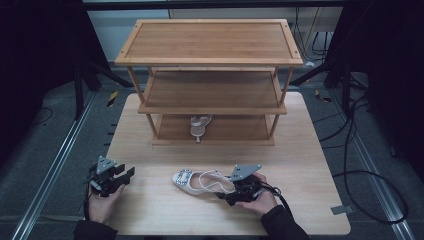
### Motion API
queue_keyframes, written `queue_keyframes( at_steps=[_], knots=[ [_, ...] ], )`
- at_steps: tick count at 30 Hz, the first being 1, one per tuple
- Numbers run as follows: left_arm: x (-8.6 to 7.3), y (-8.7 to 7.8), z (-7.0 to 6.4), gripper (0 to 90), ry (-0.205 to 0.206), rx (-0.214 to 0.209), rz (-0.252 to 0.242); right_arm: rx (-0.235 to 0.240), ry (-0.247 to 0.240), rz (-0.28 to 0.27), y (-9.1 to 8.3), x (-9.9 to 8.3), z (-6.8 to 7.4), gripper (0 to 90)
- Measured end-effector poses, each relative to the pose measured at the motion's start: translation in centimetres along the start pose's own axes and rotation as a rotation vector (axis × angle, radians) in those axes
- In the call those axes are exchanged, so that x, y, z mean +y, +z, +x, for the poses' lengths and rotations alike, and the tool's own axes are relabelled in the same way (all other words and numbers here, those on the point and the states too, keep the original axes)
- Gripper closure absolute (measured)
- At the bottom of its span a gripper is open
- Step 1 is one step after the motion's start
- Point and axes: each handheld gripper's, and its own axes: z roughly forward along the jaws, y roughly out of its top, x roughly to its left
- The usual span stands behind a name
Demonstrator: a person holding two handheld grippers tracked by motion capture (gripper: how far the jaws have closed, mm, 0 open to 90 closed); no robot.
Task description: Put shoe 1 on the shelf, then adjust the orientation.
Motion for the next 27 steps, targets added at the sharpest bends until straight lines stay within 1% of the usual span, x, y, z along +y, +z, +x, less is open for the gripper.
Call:
queue_keyframes(
  at_steps=[1, 2, 4, 5, 6, 10, 12, 14, 15, 16, 17, 20, 24, 25, 26, 27],
  knots=[
    [0.0, 0.0, 0.0, 55.1, 0.002, 0.000, 0.002, -0.002, 0.006, 0.001, -0.1, 0.0, 0.0, 40.5],
    [0.0, 0.0, 0.0, 55.2, -0.005, -0.001, -0.002, -0.005, 0.008, -0.001, 0.0, 0.0, 0.1, 40.7],
    [0.0, 0.0, 0.0, 55.2, 0.000, -0.001, -0.001, -0.008, 0.009, -0.003, -0.1, 0.0, 0.2, 40.9],
    [0.0, 0.0, 0.0, 55.2, 0.001, -0.001, 0.000, -0.015, 0.006, -0.005, -0.1, 0.1, 0.3, 41.1],
    [0.0, 0.0, 0.0, 55.3, 0.000, -0.001, 0.000, -0.019, 0.018, -0.011, -0.1, 0.2, 0.4, 41.2],
    [0.0, 0.0, 0.0, 55.3, -0.002, -0.001, 0.000, -0.042, 0.026, -0.013, -0.4, 0.6, 0.8, 41.5],
    [0.0, 0.0, 0.1, 55.3, -0.003, -0.002, 0.002, -0.041, 0.036, -0.025, -0.7, 0.7, 0.9, 41.6],
    [0.0, -0.1, 0.1, 55.3, -0.002, -0.001, -0.001, -0.033, 0.059, -0.051, -0.9, 0.6, 0.7, 41.6],
    [0.0, -0.1, 0.1, 55.3, -0.002, -0.001, -0.001, -0.033, 0.059, -0.051, -0.9, 0.6, 0.7, 41.6],
    [0.0, -0.1, 0.1, 55.3, 0.001, 0.000, -0.002, -0.038, 0.074, -0.065, -1.1, 0.6, 0.6, 41.6],
    [0.0, -0.1, 0.0, 55.3, 0.000, 0.001, -0.003, -0.060, 0.089, -0.077, -1.6, 0.7, 0.5, 41.6],
    [0.1, 0.0, 0.0, 55.3, -0.001, 0.003, -0.004, -0.094, 0.114, -0.097, -2.2, 0.7, 0.1, 41.6],
    [0.1, 0.0, 0.0, 55.4, -0.004, 0.004, 0.001, -0.176, 0.160, -0.134, -3.2, 0.9, -0.5, 41.6],
    [0.1, 0.0, 0.0, 55.3, -0.004, 0.004, 0.001, -0.176, 0.160, -0.134, -3.2, 0.9, -0.5, 41.6],
    [0.1, 0.0, 0.0, 55.4, -0.003, 0.004, 0.000, -0.215, 0.194, -0.151, -3.7, 0.9, -0.9, 41.7],
    [0.2, 0.0, 0.0, 55.4, 0.004, 0.006, 0.001, -0.235, 0.203, -0.156, -3.9, 0.8, -1.1, 41.6]
  ],
)
